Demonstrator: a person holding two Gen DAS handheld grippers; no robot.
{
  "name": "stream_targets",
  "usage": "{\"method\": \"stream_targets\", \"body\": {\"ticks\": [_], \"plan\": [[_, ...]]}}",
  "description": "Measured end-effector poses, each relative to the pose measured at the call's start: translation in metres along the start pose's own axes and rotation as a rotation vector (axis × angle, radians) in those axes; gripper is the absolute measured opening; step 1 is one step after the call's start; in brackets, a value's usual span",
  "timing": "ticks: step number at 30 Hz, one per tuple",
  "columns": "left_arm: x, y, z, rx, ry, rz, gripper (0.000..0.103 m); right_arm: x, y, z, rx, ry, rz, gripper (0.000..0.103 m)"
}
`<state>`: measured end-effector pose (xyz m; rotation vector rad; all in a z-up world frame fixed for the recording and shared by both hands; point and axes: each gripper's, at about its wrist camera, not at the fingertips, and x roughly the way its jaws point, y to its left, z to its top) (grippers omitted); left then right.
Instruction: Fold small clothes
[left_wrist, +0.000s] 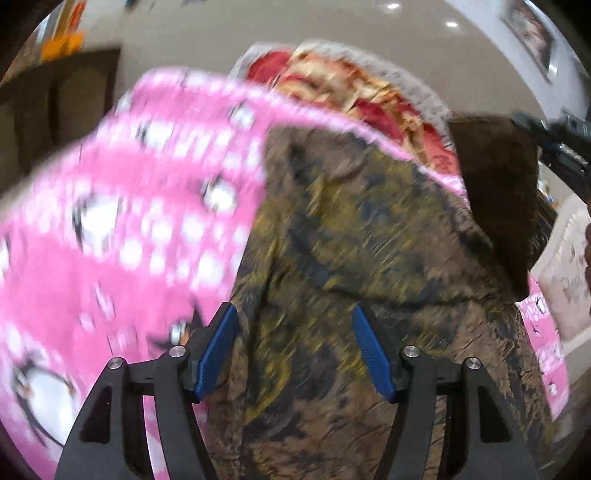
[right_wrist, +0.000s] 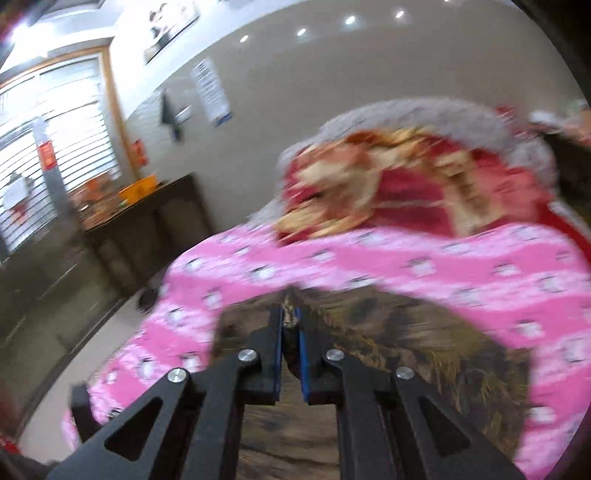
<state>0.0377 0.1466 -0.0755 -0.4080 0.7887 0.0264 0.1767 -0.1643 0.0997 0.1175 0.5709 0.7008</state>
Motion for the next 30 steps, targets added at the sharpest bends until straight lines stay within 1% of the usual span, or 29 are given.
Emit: {"method": "stream_targets", "body": {"ticks": [1, 2, 5, 7, 10, 12, 14, 15, 18, 19, 20, 21, 22, 23, 24, 25, 26, 28, 30], "plan": [[0.0, 0.006, -0.002, -0.031, -0.005, -0.02, 0.045, 0.026, 0.016, -0.006, 0.008, 0.024, 0.025, 0.007], [-0.002, 0.007, -0.001, -0.041, -0.014, -0.025, 0.045, 0.05, 0.03, -0.012, 0.016, 0.048, 0.051, 0.007], [-0.001, 0.012, -0.002, -0.063, -0.012, -0.04, 0.045, 0.091, 0.063, -0.034, 0.013, 0.093, 0.077, 0.007], [-0.001, 0.012, -0.002, -0.065, -0.014, -0.042, 0.045, 0.125, 0.078, -0.057, 0.016, 0.176, 0.093, 0.007], [0.001, 0.009, -0.003, -0.056, -0.014, -0.037, 0.046, 0.149, 0.096, -0.089, -0.035, 0.272, 0.136, 0.007], [0.002, 0.008, -0.003, -0.046, -0.013, -0.038, 0.049, 0.152, 0.103, -0.102, -0.051, 0.301, 0.149, 0.007], [0.002, 0.008, -0.003, -0.042, -0.013, -0.036, 0.05, 0.143, 0.105, -0.101, -0.052, 0.274, 0.137, 0.007], [0.002, 0.007, -0.003, -0.04, -0.014, -0.036, 0.051, 0.137, 0.105, -0.099, -0.037, 0.243, 0.14, 0.007], [0.003, 0.007, -0.003, -0.034, -0.014, -0.031, 0.051, 0.11, 0.105, -0.085, 0.0, 0.099, 0.121, 0.007], [0.004, 0.006, -0.003, -0.03, -0.013, -0.028, 0.052, 0.107, 0.105, -0.083, 0.007, 0.075, 0.119, 0.008], [0.004, 0.005, -0.003, -0.026, -0.011, -0.025, 0.052, 0.112, 0.106, -0.083, 0.008, 0.092, 0.112, 0.013], [0.004, 0.005, -0.003, -0.026, -0.011, -0.026, 0.052, 0.127, 0.107, -0.087, 0.009, 0.158, 0.135, 0.024], [0.004, 0.005, -0.003, -0.027, -0.01, -0.027, 0.052, 0.148, 0.105, -0.097, 0.019, 0.281, 0.177, 0.03], [0.004, 0.005, -0.003, -0.029, -0.01, -0.029, 0.052, 0.163, 0.105, -0.104, 0.03, 0.369, 0.179, 0.034], [0.004, 0.006, -0.002, -0.032, -0.01, -0.032, 0.052, 0.176, 0.103, -0.113, 0.054, 0.484, 0.176, 0.034], [0.004, 0.006, -0.002, -0.033, -0.01, -0.033, 0.052, 0.18, 0.099, -0.119, 0.085, 0.545, 0.187, 0.034], [0.005, 0.006, -0.002, -0.033, -0.011, -0.034, 0.052, 0.175, 0.095, -0.121, 0.113, 0.548, 0.206, 0.034], [0.005, 0.006, -0.002, -0.031, -0.01, -0.031, 0.052, 0.151, 0.083, -0.116, 0.151, 0.505, 0.227, 0.035], [0.004, 0.007, -0.002, -0.034, -0.011, -0.034, 0.052, 0.121, 0.064, -0.108, 0.17, 0.446, 0.239, 0.043]]}}
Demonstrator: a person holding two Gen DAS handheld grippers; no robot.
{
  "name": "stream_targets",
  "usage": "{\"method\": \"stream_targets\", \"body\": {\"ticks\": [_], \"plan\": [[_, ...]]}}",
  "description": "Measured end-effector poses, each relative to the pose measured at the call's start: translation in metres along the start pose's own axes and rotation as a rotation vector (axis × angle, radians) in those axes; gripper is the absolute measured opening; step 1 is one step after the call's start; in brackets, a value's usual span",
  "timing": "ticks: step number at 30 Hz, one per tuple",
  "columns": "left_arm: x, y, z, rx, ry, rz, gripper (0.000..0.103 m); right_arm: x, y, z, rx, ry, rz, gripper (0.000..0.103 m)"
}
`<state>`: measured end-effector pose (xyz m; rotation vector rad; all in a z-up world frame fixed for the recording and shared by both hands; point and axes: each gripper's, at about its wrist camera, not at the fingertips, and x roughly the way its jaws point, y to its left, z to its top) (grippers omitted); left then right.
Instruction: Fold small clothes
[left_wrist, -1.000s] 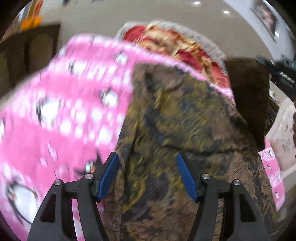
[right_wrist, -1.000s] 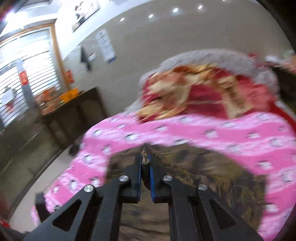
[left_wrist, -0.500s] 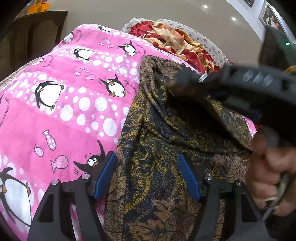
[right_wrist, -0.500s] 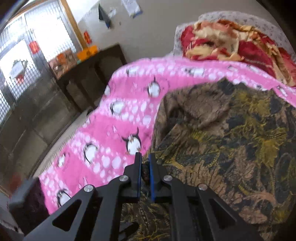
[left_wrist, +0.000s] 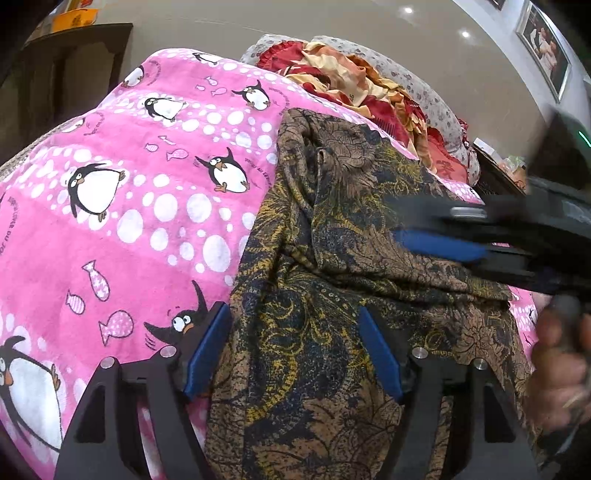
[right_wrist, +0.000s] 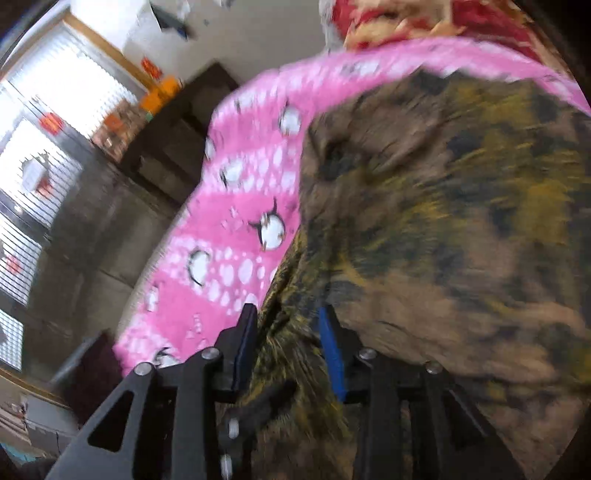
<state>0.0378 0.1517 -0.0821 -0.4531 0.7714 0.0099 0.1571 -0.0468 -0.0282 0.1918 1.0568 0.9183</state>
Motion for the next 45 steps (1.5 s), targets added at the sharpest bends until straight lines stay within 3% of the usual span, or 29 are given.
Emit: {"method": "stream_targets", "body": {"ticks": [3, 5, 7, 8, 11, 13, 15, 18, 19, 21, 23, 26, 28, 32, 34, 36, 39, 43, 45], "plan": [[-0.007, -0.001, 0.003, -0.01, -0.017, 0.022, 0.049, -0.066, -0.032, -0.014, -0.015, -0.129, -0.119, 0.045], [-0.023, -0.013, 0.014, 0.031, -0.103, 0.053, 0.047, -0.115, -0.064, -0.03, -0.021, -0.221, -0.268, 0.045], [-0.034, -0.033, 0.025, 0.106, -0.2, 0.08, 0.048, -0.158, -0.1, -0.045, 0.012, -0.291, -0.377, 0.035], [-0.033, -0.049, 0.037, 0.163, -0.226, 0.065, 0.048, -0.175, -0.118, -0.051, 0.044, -0.309, -0.414, 0.024], [-0.009, -0.078, 0.065, 0.225, -0.171, -0.041, 0.048, -0.204, -0.156, -0.059, 0.082, -0.309, -0.542, 0.013], [0.02, -0.091, 0.08, 0.245, -0.121, -0.026, 0.044, -0.211, -0.165, -0.056, 0.069, -0.317, -0.591, 0.013], [0.063, -0.092, 0.09, 0.223, -0.033, 0.073, 0.023, -0.215, -0.167, -0.049, 0.065, -0.33, -0.573, 0.013], [0.102, -0.073, 0.085, 0.198, 0.051, 0.184, 0.012, -0.203, -0.175, -0.034, 0.079, -0.323, -0.512, 0.012], [0.106, -0.068, 0.08, 0.209, 0.04, 0.186, 0.012, -0.187, -0.178, -0.033, 0.082, -0.278, -0.51, 0.012], [0.102, -0.061, 0.079, 0.186, 0.017, 0.17, 0.005, -0.156, -0.203, -0.039, 0.128, -0.121, -0.607, 0.008], [0.1, -0.046, 0.081, 0.125, 0.012, 0.131, 0.0, -0.156, -0.212, -0.053, 0.156, -0.171, -0.559, 0.008], [0.099, -0.034, 0.082, 0.078, 0.011, 0.094, 0.0, -0.163, -0.212, -0.056, 0.186, -0.182, -0.519, 0.008], [0.101, -0.034, 0.081, 0.091, 0.012, 0.108, 0.0, -0.169, -0.213, -0.048, 0.227, -0.151, -0.511, 0.007], [0.101, -0.045, 0.08, 0.114, 0.013, 0.137, 0.0, -0.195, -0.208, -0.012, 0.25, -0.318, -0.548, 0.007], [0.1, -0.044, 0.08, 0.102, 0.014, 0.123, 0.0, -0.193, -0.21, 0.012, 0.249, -0.357, -0.553, 0.007], [0.098, -0.041, 0.08, 0.092, 0.014, 0.112, 0.0, -0.173, -0.222, 0.031, 0.26, -0.322, -0.548, 0.007], [0.099, -0.043, 0.081, 0.096, 0.015, 0.116, 0.0, -0.127, -0.249, 0.036, 0.265, -0.167, -0.671, 0.007], [0.1, -0.043, 0.081, 0.096, 0.016, 0.116, 0.0, -0.13, -0.229, 0.04, 0.222, -0.203, -0.745, 0.007], [0.1, -0.044, 0.081, 0.096, 0.016, 0.117, 0.0, -0.139, -0.196, 0.04, 0.161, -0.265, -0.724, 0.012]]}}
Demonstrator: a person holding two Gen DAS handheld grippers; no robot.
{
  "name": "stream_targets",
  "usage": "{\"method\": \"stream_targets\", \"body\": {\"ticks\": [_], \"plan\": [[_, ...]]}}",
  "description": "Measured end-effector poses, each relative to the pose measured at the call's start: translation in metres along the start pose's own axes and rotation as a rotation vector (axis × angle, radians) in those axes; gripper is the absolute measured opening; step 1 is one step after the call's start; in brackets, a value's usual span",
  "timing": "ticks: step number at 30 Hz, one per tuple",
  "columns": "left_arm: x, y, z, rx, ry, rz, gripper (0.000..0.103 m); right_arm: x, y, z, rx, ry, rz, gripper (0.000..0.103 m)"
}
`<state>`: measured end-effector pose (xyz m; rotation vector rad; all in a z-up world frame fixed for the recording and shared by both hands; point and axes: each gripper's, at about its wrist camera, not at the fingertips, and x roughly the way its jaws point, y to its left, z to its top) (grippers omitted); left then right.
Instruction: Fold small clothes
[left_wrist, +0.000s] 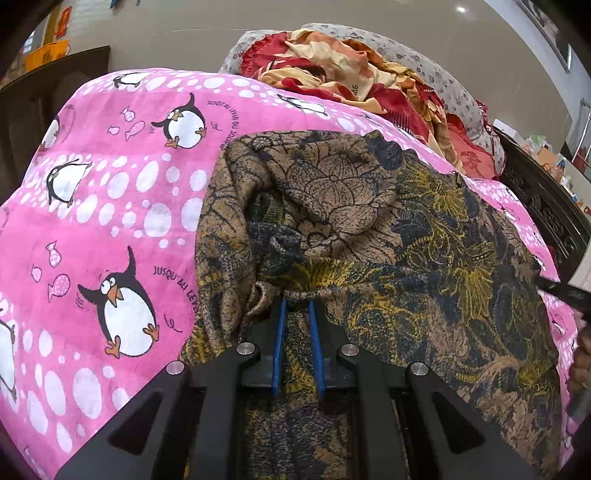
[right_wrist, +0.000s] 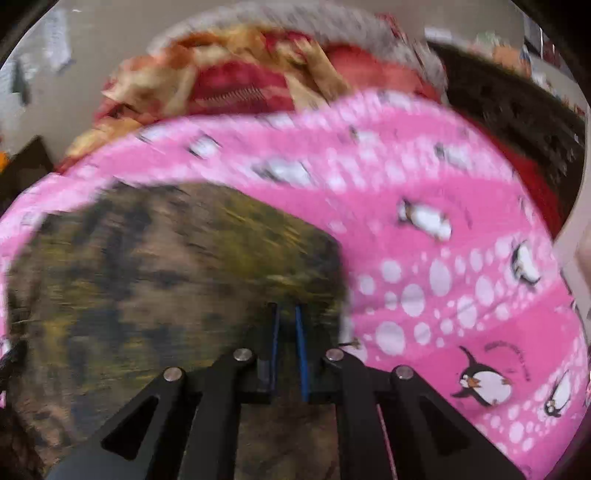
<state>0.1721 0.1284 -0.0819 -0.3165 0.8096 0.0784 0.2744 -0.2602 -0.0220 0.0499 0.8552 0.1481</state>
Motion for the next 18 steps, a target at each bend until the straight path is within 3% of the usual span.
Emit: {"method": "stream_targets", "body": {"ticks": [1, 3, 5, 8, 10, 12, 14, 16, 17, 18], "plan": [[0.0, 0.001, 0.0, -0.001, 0.001, -0.002, 0.0, -0.006, 0.007, -0.003, -0.007, -0.024, 0.023, 0.014], [0.0, 0.001, 0.0, -0.001, 0.001, -0.003, 0.0, -0.005, 0.019, -0.013, -0.023, -0.025, 0.058, 0.033], [0.0, 0.002, 0.0, -0.006, 0.002, -0.012, 0.0, 0.023, 0.023, -0.029, -0.072, 0.071, 0.008, 0.033], [0.0, 0.006, 0.002, -0.03, 0.007, -0.046, 0.0, 0.001, 0.036, -0.022, -0.051, 0.061, -0.017, 0.034], [-0.004, 0.003, 0.005, 0.002, 0.027, -0.043, 0.0, -0.028, 0.051, -0.026, -0.079, 0.016, 0.079, 0.034], [-0.026, -0.003, 0.006, 0.017, 0.025, -0.017, 0.0, -0.054, 0.066, -0.039, -0.154, -0.03, 0.067, 0.034], [-0.052, -0.014, 0.0, 0.026, -0.012, -0.051, 0.0, -0.062, 0.072, -0.058, -0.188, -0.038, 0.082, 0.037], [-0.067, -0.03, -0.017, 0.097, -0.04, -0.072, 0.013, -0.045, 0.069, -0.083, -0.187, 0.027, 0.036, 0.045], [-0.061, -0.032, -0.022, 0.121, -0.012, -0.057, 0.019, -0.029, 0.06, -0.092, -0.165, 0.103, 0.026, 0.046], [-0.042, -0.032, -0.033, 0.147, 0.094, -0.024, 0.019, -0.023, 0.052, -0.101, -0.152, 0.099, 0.054, 0.045]]}}
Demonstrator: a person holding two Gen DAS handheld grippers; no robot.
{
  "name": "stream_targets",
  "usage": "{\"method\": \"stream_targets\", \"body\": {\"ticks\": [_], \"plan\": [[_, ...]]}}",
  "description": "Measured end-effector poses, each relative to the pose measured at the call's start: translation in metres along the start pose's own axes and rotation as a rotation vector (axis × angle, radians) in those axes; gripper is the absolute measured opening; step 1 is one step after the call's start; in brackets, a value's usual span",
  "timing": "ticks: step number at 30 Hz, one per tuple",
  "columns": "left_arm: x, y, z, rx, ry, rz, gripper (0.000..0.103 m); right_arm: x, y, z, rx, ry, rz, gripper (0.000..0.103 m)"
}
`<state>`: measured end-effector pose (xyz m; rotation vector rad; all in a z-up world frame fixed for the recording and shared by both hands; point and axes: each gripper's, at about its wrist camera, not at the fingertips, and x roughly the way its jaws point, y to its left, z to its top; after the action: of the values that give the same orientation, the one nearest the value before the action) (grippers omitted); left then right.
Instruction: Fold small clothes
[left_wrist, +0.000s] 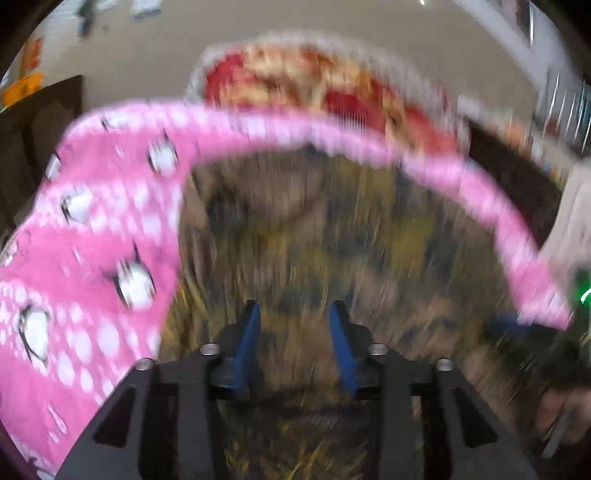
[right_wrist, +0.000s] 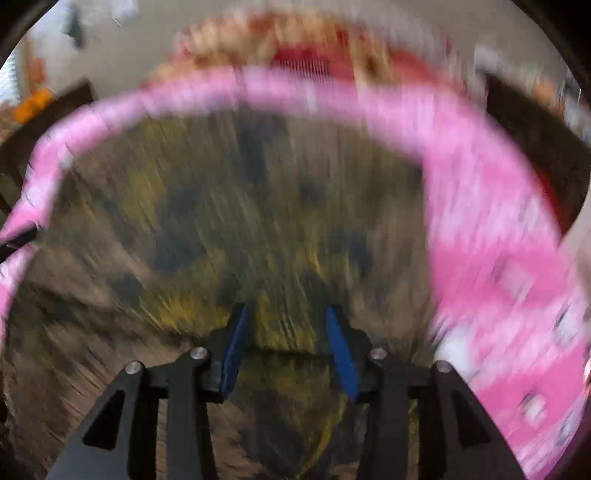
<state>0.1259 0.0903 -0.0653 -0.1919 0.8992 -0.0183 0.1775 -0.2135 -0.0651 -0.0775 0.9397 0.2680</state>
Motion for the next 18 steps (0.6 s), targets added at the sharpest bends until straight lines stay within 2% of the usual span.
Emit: {"method": "stream_targets", "body": {"ticks": [1, 2, 3, 5, 7, 9, 11, 13, 18], "plan": [[0.007, 0.002, -0.004, 0.006, 0.034, -0.005, 0.019, -0.007, 0.0, 0.0, -0.015, -0.023, -0.002, 0.045], [-0.004, 0.003, -0.007, 0.041, -0.02, -0.012, 0.019, -0.011, 0.0, 0.003, -0.02, 0.0, -0.004, 0.045], [-0.009, 0.005, -0.007, 0.043, -0.013, -0.012, 0.019, -0.019, -0.002, 0.006, -0.012, 0.017, 0.0, 0.045], [-0.025, 0.016, -0.006, 0.011, 0.008, -0.04, 0.019, -0.056, -0.011, 0.005, 0.007, -0.047, 0.049, 0.045], [-0.053, 0.034, -0.009, -0.01, -0.013, -0.053, 0.019, -0.1, -0.022, -0.006, -0.011, -0.128, 0.068, 0.049], [-0.084, 0.057, -0.019, 0.008, -0.015, -0.032, 0.023, -0.132, -0.036, -0.023, -0.027, -0.169, 0.071, 0.061], [-0.112, 0.08, -0.04, 0.031, 0.024, -0.026, 0.023, -0.16, -0.051, -0.055, -0.047, -0.184, 0.091, 0.062], [-0.131, 0.09, -0.064, 0.056, 0.067, -0.042, 0.023, -0.177, -0.063, -0.089, -0.06, -0.155, 0.108, 0.062], [-0.159, 0.095, -0.146, 0.068, 0.263, -0.138, 0.023, -0.197, -0.073, -0.17, -0.062, -0.104, 0.172, 0.062]]}}
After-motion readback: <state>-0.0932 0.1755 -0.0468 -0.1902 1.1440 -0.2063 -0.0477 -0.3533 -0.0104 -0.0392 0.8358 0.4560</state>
